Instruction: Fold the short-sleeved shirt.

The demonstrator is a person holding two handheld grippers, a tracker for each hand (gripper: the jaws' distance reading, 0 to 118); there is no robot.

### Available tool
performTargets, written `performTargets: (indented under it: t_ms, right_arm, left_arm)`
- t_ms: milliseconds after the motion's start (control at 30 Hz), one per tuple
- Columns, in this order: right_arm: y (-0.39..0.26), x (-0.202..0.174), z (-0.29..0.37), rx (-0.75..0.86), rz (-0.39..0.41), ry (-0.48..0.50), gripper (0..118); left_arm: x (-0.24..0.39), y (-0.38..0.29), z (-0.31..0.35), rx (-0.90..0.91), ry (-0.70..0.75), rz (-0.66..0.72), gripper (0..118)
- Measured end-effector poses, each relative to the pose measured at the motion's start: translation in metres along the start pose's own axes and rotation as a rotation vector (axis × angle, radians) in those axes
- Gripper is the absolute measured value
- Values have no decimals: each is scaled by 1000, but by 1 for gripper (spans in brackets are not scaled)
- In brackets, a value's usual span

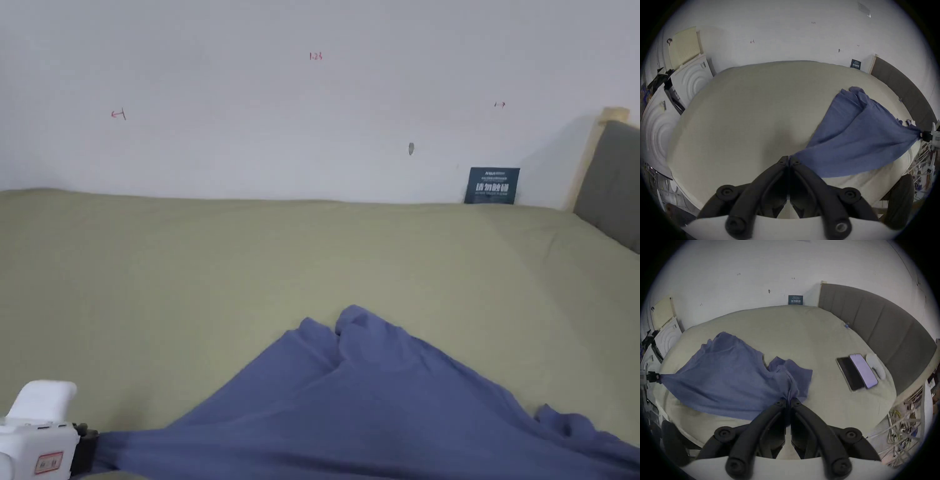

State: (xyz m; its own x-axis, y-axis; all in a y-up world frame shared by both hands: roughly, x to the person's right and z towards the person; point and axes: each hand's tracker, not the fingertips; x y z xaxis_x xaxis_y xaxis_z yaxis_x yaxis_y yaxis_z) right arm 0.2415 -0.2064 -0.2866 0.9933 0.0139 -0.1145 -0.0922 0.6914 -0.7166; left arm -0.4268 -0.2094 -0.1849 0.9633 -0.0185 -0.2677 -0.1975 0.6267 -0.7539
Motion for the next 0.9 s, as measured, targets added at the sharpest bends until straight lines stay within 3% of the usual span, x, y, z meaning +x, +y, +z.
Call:
performTargets:
  t_ms: [100, 233, 367, 400, 433, 467, 500, 533, 567, 833, 867, 900]
  right_arm:
    - [-14, -2, -10, -32, -45, -6, 6]
    - [-25, -12, -27, -71, -15, -30, 6]
    - [-31, 1, -44, -82, -55, -31, 10]
    - [-30, 3, -43, -81, -62, -29, 15]
    - [-29, 3, -41, -75, -67, -35, 37]
    - [-28, 3, -40, -70, -68, -44, 61]
    - [-26, 4, -39, -68, -68, -52, 68]
    - [-26, 11, -39, -59, -72, -60, 68]
    - [-24, 13, -35, -50, -76, -60, 68]
    - [-7, -22, 15, 130, -4, -25, 67]
    - [-6, -30, 25, 168, 4, -24, 66]
    - [-5, -37, 33, 197, 17, -10, 65]
  left_arm:
    - [-1, -16, -12, -41, -10, 17, 0]
    - [-4, -26, -26, -75, -15, 51, 0]
    - [-9, -32, -29, -79, -45, 94, 0]
    - [-10, -32, -29, -78, -51, 99, 0]
    - [-11, -32, -29, -81, -61, 102, 3]
    - [-11, -32, -29, -85, -63, 105, 18]
    - [-12, -32, -29, -85, -60, 109, 52]
    - [-13, -32, -28, -88, -52, 112, 92]
    - [-15, -33, -28, -97, -58, 113, 94]
    - [-3, -34, 24, 23, -38, 107, 92]
    - [2, -34, 36, 65, -18, 92, 87]
    - [7, -35, 47, 104, -8, 81, 76]
